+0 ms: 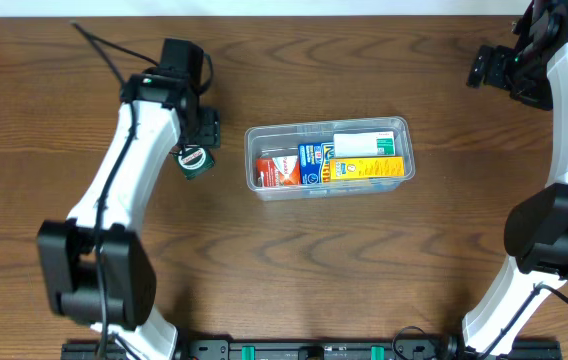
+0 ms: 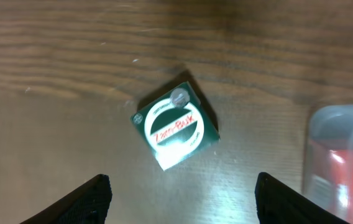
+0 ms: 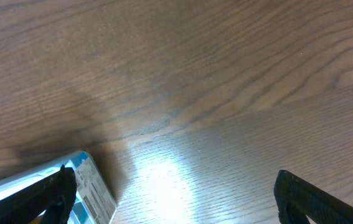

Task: Pack container
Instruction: 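Move the left gripper left over the green Zam-Buk box, then lower the left gripper onto the green Zam-Buk box and grasp it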

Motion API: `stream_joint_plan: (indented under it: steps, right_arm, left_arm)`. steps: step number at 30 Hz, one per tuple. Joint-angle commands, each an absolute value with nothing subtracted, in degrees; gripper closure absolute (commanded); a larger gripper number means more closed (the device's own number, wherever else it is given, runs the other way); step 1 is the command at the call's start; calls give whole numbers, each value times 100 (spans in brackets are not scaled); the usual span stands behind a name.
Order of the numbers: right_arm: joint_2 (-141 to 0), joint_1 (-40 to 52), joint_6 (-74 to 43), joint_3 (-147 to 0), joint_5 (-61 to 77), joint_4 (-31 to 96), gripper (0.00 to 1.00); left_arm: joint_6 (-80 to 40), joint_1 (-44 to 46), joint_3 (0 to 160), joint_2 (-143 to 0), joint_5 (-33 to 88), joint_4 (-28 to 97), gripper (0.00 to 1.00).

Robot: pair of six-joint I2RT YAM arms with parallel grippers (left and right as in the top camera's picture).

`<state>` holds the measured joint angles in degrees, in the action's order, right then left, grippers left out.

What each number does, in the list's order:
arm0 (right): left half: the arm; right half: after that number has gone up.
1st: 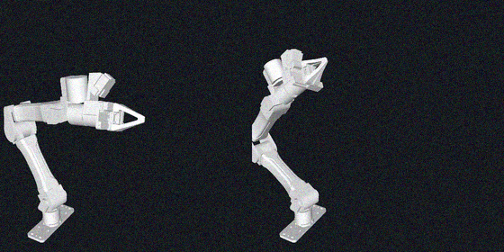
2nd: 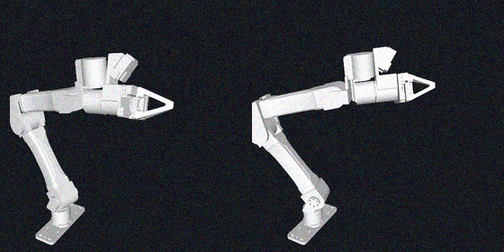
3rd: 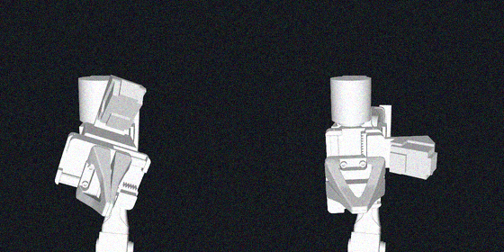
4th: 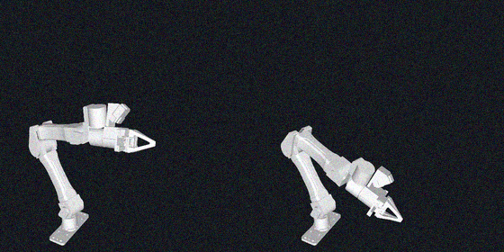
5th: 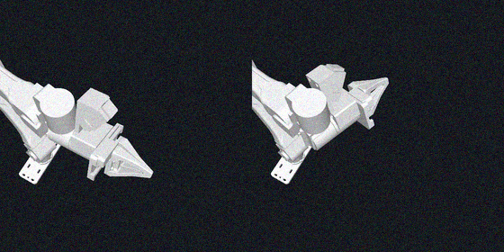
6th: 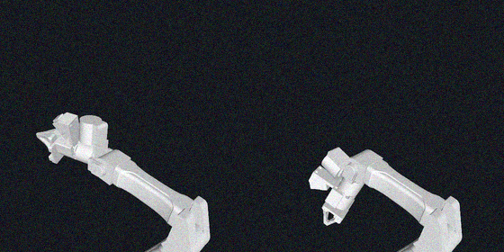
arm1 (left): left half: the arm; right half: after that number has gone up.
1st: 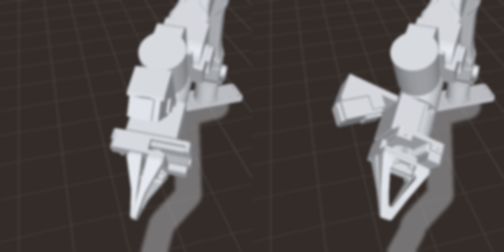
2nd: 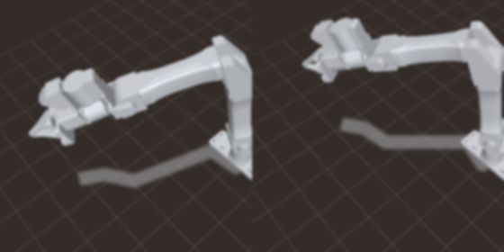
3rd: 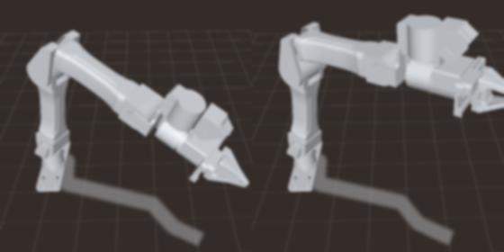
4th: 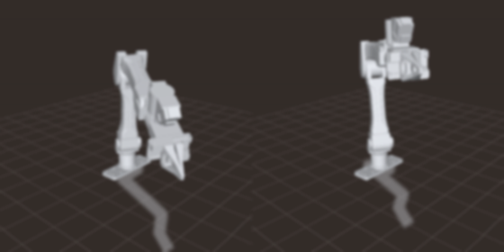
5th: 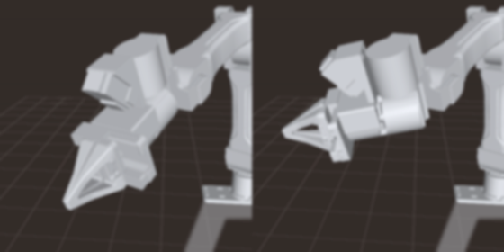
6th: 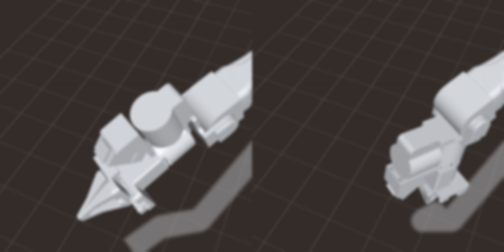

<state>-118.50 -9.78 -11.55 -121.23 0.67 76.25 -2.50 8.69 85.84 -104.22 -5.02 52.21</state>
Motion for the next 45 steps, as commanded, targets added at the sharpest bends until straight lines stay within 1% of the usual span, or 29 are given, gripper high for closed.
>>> stream_joint_plan:
  steps: [1,7,11,18,30,38,45]
  right_arm:
    - [-11841,-996,-1219,-12210,106,7629,1]
    - [-11841,-996,-1219,-12210,106,7627,1]
    - [-11841,-996,-1219,-12210,106,7629,1]
    - [-11841,-996,-1219,-12210,106,7629,1]
    - [-11841,-996,-1219,-12210,106,7627,1]
    - [-11841,-996,-1219,-12210,106,7627,1]
    - [-11841,-996,-1219,-12210,106,7627,1]
  left_arm:
    - [906,840,8538,-10770,-515,5113,24]
    - [1328,729,8538,-11216,-464,4963,24]
    - [1999,563,8538,-11349,130,5035,23]
    - [2375,279,8538,-11432,607,5144,23]
    - [2853,215,8538,-11747,600,4928,24]
    - [2895,209,8538,-11909,316,4674,24]
    - [3044,161,8538,-11994,303,4571,24]
